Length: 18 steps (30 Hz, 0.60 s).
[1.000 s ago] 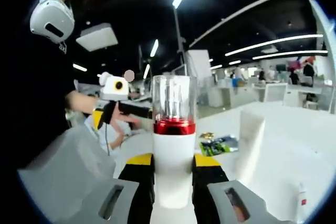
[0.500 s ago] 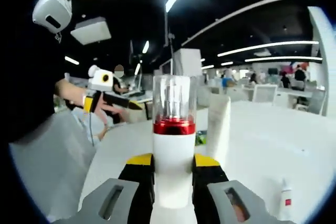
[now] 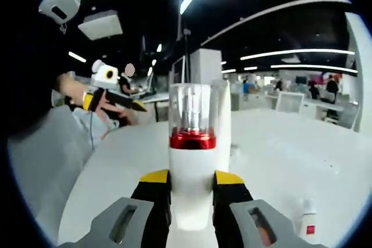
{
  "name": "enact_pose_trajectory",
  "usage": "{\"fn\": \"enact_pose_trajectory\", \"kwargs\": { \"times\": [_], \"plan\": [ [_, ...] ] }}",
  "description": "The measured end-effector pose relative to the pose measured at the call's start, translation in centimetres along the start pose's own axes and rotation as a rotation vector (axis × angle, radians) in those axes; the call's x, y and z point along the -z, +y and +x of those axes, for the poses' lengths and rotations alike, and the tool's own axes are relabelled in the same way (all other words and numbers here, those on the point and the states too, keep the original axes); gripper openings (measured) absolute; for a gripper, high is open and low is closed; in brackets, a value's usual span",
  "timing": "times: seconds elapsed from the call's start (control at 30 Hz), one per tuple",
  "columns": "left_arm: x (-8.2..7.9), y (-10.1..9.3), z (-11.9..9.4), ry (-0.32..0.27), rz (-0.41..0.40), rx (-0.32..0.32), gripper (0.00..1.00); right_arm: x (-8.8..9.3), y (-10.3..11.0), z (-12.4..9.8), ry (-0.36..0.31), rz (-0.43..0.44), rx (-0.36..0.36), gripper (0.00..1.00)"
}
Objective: Arrange the skincare products in the storage area until every visible bottle or jar stands upright without overlapping.
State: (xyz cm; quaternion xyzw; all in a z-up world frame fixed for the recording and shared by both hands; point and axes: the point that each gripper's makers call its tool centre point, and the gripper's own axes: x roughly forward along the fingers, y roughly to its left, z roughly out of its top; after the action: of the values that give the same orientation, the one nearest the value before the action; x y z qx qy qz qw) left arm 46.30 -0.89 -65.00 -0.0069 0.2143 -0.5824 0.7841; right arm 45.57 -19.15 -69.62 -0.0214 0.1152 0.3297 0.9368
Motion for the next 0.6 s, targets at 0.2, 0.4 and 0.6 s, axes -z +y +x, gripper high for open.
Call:
{"fn": "enact_pose_trajectory", "kwargs": {
  "times": [0.2, 0.4, 0.6],
  "plan": [
    [0.2, 0.1, 0.5, 0.014, -0.003, 0.005, 0.99, 0.9, -0.7, 0.0, 0.0, 0.006, 0.014, 0.18],
    [0.4, 0.1, 1.0, 0.022, -0.002, 0.011, 0.99, 0.8, -0.8, 0.2, -0.018, 0.011, 0.015, 0.18],
    [0.5, -0.3, 1.3, 0.025, -0.003, 0.022, 0.98, 0.9, -0.4, 0.0, -0.01, -0.015, 0.001, 0.19]
  ]
}}
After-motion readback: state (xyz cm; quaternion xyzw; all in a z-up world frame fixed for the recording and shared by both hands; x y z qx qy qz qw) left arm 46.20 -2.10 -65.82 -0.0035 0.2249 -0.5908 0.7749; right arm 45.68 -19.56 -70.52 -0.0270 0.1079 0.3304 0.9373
